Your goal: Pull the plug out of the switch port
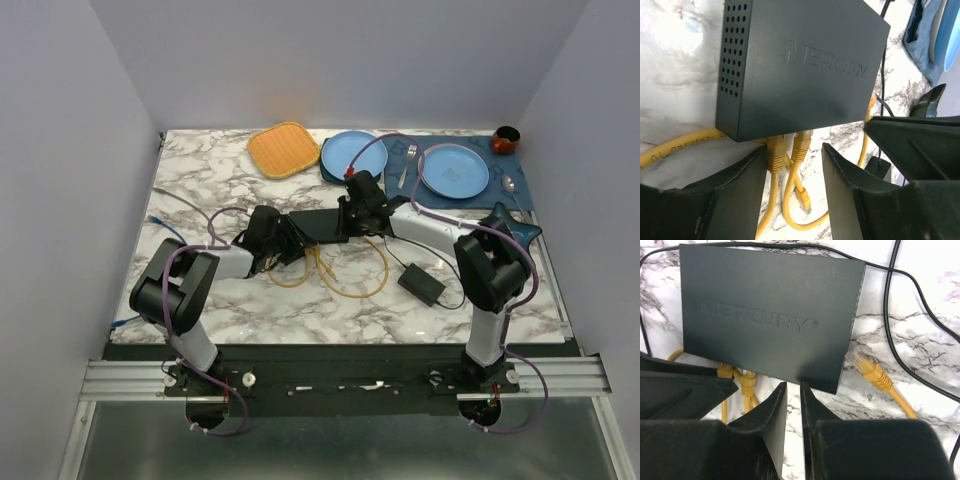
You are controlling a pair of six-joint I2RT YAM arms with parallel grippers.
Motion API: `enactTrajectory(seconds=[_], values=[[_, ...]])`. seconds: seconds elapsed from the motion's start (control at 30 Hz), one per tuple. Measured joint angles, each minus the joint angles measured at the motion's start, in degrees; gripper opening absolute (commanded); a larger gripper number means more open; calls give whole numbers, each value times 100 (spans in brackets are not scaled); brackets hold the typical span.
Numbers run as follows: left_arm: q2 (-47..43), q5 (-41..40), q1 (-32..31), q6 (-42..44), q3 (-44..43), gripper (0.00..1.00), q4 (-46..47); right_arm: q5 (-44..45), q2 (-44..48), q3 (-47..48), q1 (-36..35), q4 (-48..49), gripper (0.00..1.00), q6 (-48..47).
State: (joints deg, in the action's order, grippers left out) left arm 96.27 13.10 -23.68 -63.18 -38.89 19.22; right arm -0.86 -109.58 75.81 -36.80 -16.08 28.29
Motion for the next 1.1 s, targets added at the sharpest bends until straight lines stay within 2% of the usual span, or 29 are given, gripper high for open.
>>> enactTrajectory(seconds=[0.23, 0.4, 0.5, 0.53, 0.67, 0.9, 1.1], values=[[-538, -210, 61, 444, 33, 57, -894, -2, 354, -216, 0, 136, 24, 22], [-1266, -439, 74, 608, 476, 52, -1408, -68, 695, -820, -2, 352, 24, 83], [-1687, -551, 74, 612, 890, 51, -1604, -223, 715, -1056, -74, 450, 32, 127], [-1812, -577, 74, 605, 986, 51, -1644, -269, 715, -1126, -127, 485, 39, 144], [-2334, -654, 74, 595, 1276, 52, -1825, -498, 730, -1425, -435, 752, 47, 214], [-2789, -667, 74, 564, 1569, 53, -1934, -756, 933, -1871, -713, 1029, 48, 313], [-2992, -664, 74, 501, 1740, 53, -1915, -708, 984, -1998, -824, 1080, 45, 319]])
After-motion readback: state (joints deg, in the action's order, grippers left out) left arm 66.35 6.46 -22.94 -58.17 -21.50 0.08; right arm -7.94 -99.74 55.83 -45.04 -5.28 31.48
